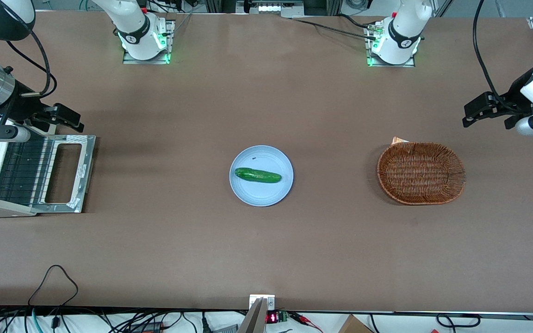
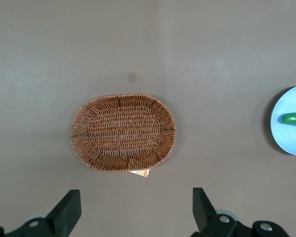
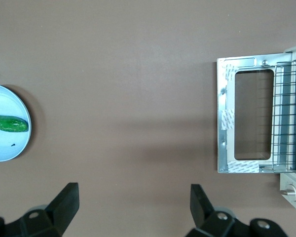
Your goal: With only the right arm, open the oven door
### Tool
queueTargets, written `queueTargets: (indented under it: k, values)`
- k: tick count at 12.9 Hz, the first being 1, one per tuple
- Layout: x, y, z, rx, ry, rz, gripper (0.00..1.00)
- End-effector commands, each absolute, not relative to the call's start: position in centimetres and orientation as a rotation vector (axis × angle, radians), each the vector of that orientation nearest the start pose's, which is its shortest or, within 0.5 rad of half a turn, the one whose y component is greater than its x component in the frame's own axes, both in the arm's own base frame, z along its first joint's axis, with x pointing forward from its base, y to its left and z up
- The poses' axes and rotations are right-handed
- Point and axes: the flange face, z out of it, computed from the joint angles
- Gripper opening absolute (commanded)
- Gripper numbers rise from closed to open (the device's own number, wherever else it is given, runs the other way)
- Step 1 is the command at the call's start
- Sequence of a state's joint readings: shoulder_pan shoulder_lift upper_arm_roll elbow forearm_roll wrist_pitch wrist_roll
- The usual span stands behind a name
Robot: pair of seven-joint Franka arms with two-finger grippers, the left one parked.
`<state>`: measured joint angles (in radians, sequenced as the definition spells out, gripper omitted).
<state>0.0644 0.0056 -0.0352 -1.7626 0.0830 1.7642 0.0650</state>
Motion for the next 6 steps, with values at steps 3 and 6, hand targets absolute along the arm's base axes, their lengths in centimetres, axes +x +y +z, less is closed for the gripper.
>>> queueTargets:
  k: [3,6]
  values:
    - [56.10,2.38,55.23,-3.040,0.061,0.017,1.00]
    - [56.12,2.64,55.37,-3.040,0.063,0.014,1.00]
